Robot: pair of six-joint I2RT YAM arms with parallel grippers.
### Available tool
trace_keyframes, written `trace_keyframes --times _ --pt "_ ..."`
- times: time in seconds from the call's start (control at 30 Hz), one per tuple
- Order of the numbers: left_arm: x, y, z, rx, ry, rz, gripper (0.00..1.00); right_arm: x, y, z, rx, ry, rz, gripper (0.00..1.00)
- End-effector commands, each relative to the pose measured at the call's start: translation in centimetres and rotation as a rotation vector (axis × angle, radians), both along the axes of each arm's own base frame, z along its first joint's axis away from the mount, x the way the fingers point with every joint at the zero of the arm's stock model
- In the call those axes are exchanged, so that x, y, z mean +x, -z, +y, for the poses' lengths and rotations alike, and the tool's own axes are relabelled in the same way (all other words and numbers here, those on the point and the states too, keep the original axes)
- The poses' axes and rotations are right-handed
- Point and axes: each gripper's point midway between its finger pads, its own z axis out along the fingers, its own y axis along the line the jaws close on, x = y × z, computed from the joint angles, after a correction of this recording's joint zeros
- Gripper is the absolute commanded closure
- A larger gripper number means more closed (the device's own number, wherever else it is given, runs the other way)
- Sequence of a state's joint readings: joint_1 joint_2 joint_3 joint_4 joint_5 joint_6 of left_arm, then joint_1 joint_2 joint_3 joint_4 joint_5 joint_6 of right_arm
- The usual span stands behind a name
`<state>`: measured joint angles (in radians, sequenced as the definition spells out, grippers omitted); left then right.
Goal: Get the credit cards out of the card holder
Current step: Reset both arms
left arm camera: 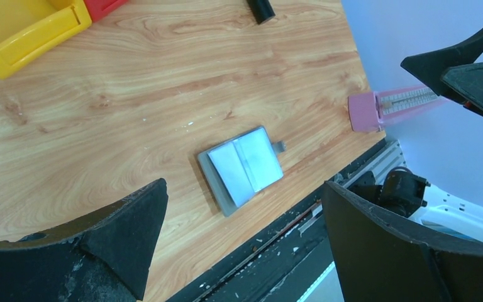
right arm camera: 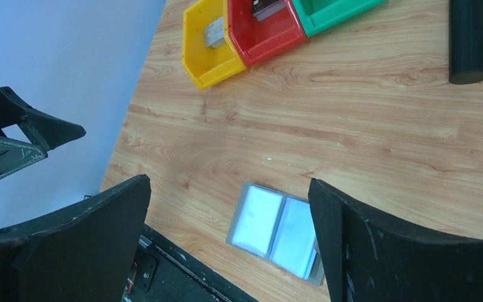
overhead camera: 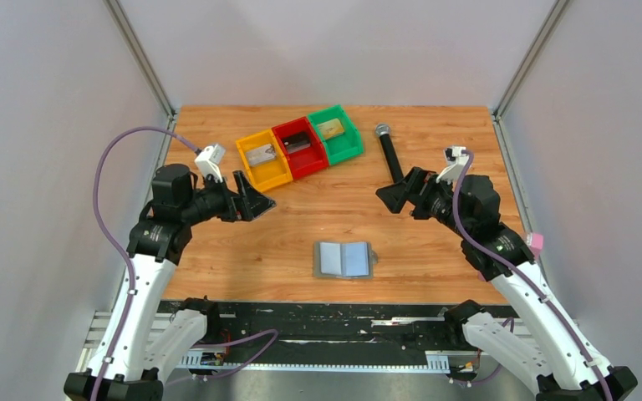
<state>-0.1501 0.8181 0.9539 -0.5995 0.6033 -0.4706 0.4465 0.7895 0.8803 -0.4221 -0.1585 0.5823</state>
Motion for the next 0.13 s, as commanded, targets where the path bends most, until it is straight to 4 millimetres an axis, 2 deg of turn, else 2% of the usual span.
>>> trace_keyframes --times 0.0,0.1 --pt "0.33 -2.08 0.03 -0.015 -0.010 -0.073 0.00 -0.04 -0.81 0.02 0.029 0.005 -0.016 0.00" --pt "0.30 -2.16 0.08 -0.012 -0.012 -0.076 0.00 -0.08 -0.67 -0.02 0.030 0.007 -0.011 0.00"
